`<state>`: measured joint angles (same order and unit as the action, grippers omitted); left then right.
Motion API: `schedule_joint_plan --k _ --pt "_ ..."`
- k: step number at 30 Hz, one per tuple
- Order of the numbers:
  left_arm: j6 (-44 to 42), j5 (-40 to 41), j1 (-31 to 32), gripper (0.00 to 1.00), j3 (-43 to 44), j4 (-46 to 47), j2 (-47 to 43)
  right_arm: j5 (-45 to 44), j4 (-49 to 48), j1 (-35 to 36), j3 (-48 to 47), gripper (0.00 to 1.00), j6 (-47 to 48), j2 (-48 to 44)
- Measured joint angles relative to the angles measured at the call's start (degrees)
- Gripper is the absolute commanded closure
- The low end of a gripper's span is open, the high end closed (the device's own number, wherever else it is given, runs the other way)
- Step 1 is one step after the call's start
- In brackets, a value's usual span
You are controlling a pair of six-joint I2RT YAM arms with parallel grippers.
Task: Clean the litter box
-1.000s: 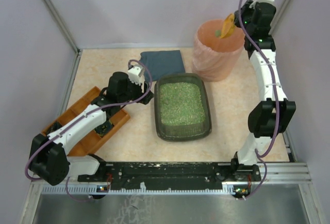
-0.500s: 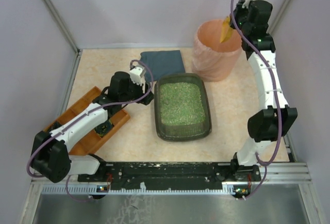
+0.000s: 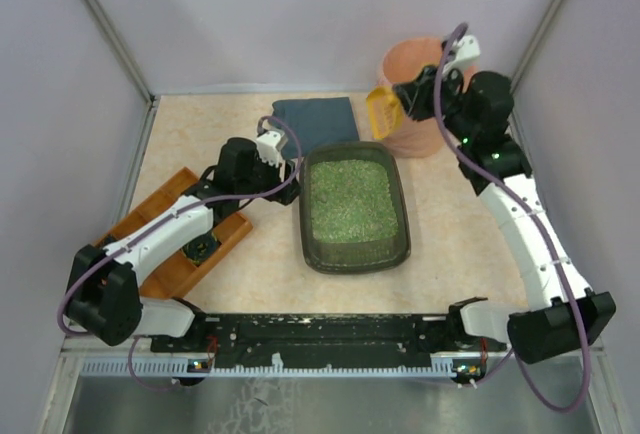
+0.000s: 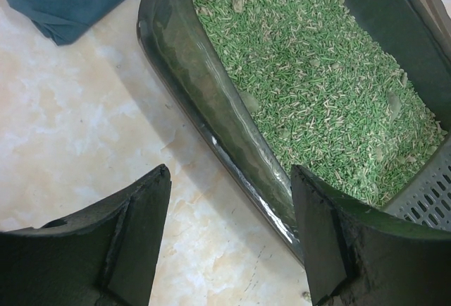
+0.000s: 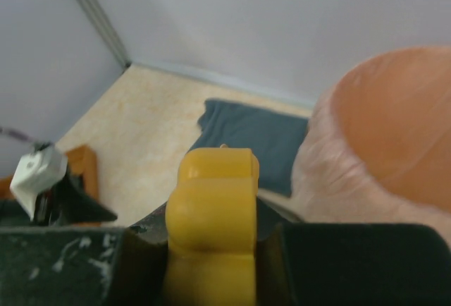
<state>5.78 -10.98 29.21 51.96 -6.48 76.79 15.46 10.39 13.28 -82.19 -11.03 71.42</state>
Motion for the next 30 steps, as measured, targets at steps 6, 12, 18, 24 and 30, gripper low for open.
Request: schedule_joint_plan --k 6,12,18,24,30 --pt "0.0 -1.1 0.0 0.28 0.7 -0.4 1.2 -0.9 -1.5 8.1 16.7 1.00 -1.7 -4.3" --pt "0.2 -3.0 0.0 0.31 1.8 -1.1 3.3 -3.8 -4.9 10.2 26.1 1.00 -7.9 -4.3" --pt "0.4 -3.9 0.6 0.33 2.4 -2.7 5.7 -7.5 -11.0 10.9 31.3 1.00 -14.8 -3.3" --pt "0.3 -3.9 1.6 0.36 3.4 -3.9 7.1 -12.2 -17.9 11.6 33.2 1.00 -19.0 1.9" --pt "-0.1 -3.9 2.4 0.41 4.4 -5.2 8.7 -17.2 -21.1 13.3 33.5 1.00 -19.2 6.7"
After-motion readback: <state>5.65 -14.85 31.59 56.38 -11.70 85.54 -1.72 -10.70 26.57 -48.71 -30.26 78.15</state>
